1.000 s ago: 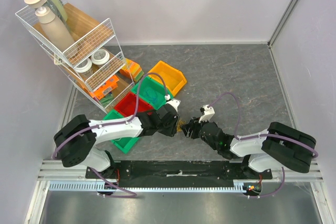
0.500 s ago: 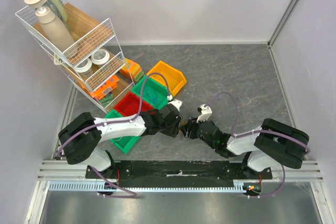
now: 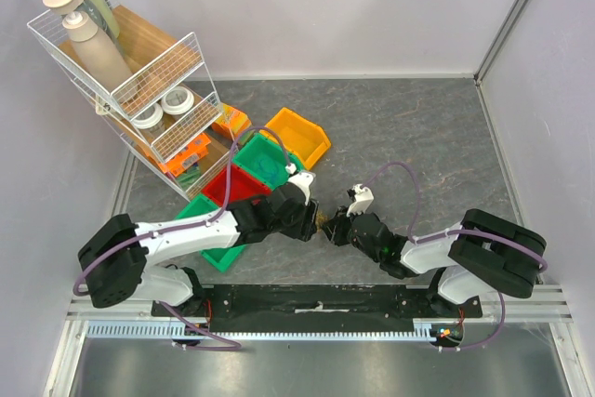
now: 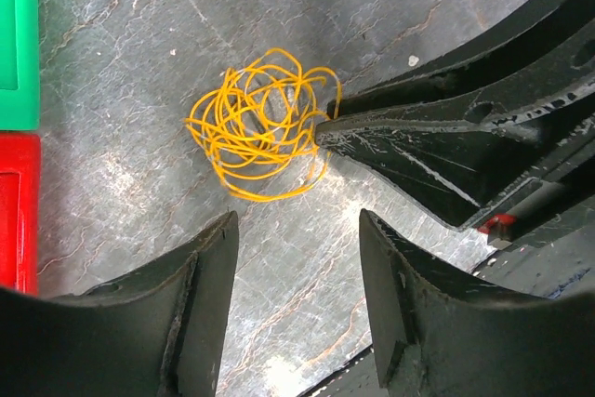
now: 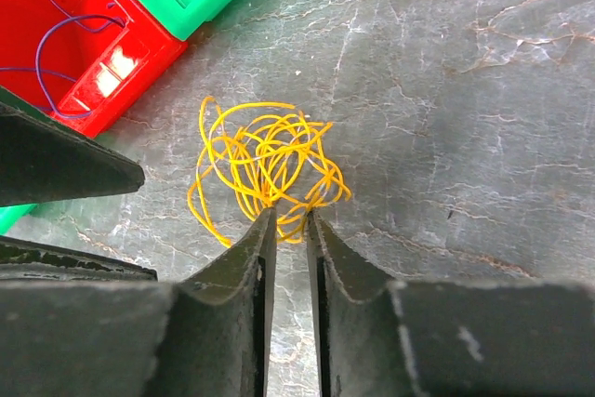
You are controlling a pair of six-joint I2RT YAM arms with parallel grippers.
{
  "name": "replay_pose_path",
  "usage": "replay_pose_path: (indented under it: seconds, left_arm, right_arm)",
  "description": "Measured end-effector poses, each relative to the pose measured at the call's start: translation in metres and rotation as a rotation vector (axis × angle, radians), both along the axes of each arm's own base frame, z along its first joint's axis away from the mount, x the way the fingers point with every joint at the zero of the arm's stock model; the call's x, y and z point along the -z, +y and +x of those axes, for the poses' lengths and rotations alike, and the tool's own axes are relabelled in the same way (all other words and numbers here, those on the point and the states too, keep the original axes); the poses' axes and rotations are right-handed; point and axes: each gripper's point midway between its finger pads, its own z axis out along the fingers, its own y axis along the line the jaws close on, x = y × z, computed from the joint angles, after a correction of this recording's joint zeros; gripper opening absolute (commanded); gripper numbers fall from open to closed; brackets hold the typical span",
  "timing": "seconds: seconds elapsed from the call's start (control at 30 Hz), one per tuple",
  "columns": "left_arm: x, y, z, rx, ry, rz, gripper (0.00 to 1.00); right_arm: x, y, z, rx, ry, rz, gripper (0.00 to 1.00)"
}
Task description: Untangle the cables
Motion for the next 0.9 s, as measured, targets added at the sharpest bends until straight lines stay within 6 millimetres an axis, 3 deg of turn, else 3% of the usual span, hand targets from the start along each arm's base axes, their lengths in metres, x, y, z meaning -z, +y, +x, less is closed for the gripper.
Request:
replay_pose_path:
  seconds: [0.1,0.27,0.47,0.73,0.9]
  left_arm:
    - [-0.003,-0.002,0.001,-0.004,-0.004,-0.015,0.59]
    - [-0.001,-0.006,0.003,-0.019,0.006,-0.016,0.59]
    - [0.007,-0.011,0.014,-0.089,0.038,0.002,0.48]
    - [0.017,0.0,0.016,-0.204,0.085,0.036,0.54]
    - [0.02,0.005,0.019,-0.266,0.103,0.044,0.43]
  right_arm:
    - [0.0,0.0,0.0,-0.004,0.001,0.001,0.11]
    - [0.0,0.001,-0.001,-0.008,0.002,0.002,0.01]
    - [0.0,0.001,-0.001,-0.009,0.003,0.003,0.0]
    - [0.0,0.001,-0.001,-0.01,0.004,0.003,0.0]
    - [0.0,0.001,-0.002,-0.011,0.004,0.003,0.0]
